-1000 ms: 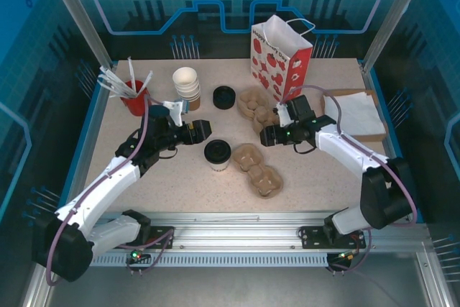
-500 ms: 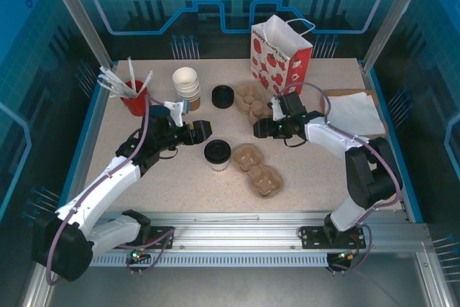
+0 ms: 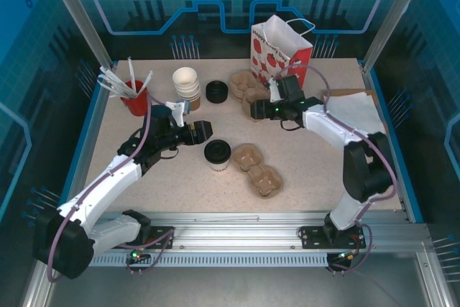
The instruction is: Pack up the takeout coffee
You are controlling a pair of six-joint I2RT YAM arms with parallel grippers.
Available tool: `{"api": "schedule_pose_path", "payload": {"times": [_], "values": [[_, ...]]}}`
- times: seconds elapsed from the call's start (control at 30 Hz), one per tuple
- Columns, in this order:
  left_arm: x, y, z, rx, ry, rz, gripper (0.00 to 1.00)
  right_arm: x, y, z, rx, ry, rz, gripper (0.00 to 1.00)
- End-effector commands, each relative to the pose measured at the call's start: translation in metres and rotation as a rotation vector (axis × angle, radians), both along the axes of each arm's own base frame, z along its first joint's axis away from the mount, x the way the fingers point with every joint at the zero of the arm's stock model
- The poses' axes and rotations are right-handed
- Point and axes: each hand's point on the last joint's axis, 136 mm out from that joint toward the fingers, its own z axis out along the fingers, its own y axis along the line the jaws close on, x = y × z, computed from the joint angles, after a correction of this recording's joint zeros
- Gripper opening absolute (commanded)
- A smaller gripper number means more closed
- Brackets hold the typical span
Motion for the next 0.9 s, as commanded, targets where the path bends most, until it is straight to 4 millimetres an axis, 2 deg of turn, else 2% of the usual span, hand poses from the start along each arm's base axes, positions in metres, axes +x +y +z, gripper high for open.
{"api": "schedule_pose_path", "payload": {"times": [0.0,0.17,0.27,0.37,0.47,0.63,0.87], "values": [[0.003,-0.009,0.021,-0.032,-0.040,-0.032,0.77,0.001,-0.037,0.072,-0.110,-0.204,-0.031,0.73],[0.006,-0.016,0.034,-0.047,-0.063,-0.051,0.77,0.022,-0.099,0.137,-0.165,-0.317,-0.186,0.72],[0.007,-0.025,0.044,-0.053,-0.081,-0.079,0.77,0.041,-0.129,0.164,-0.184,-0.354,-0.266,0.69],[0.009,-0.034,0.054,-0.047,-0.099,-0.105,0.77,0.063,-0.152,0.179,-0.231,-0.357,-0.326,0.67],[0.011,-0.041,0.060,-0.044,-0.105,-0.122,0.77,0.088,-0.164,0.183,-0.268,-0.340,-0.346,0.65],[0.014,-0.049,0.064,-0.035,-0.108,-0.137,0.77,0.124,-0.172,0.180,-0.316,-0.307,-0.350,0.61],[0.016,-0.055,0.064,-0.023,-0.103,-0.150,0.77,0.161,-0.175,0.159,-0.363,-0.256,-0.335,0.56]]}}
